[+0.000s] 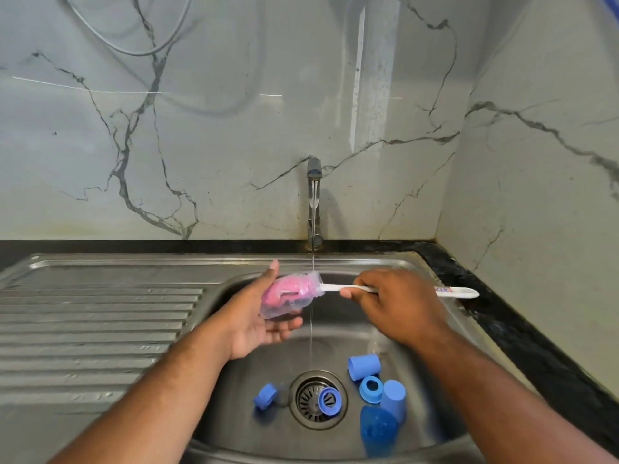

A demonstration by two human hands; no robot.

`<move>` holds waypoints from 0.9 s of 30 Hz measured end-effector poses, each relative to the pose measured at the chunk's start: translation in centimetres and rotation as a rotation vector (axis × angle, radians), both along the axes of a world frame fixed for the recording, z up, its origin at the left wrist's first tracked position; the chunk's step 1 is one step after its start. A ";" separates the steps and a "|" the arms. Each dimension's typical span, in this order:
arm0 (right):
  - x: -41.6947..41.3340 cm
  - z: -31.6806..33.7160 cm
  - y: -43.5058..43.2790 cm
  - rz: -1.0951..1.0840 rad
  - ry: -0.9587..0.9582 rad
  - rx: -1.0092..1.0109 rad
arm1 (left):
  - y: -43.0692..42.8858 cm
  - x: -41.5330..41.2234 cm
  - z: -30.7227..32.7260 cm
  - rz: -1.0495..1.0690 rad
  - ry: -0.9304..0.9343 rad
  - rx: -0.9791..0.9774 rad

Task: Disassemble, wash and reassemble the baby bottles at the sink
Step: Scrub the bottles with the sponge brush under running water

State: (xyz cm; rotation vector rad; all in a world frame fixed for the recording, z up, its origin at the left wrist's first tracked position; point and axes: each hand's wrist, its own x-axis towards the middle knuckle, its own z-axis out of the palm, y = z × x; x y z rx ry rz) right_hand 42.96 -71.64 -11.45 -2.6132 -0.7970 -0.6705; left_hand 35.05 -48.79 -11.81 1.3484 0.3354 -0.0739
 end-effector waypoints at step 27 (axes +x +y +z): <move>-0.2 0.0 0.4 -0.133 0.276 -0.031 | 0.4 1.0 0.0 0.101 -0.413 0.437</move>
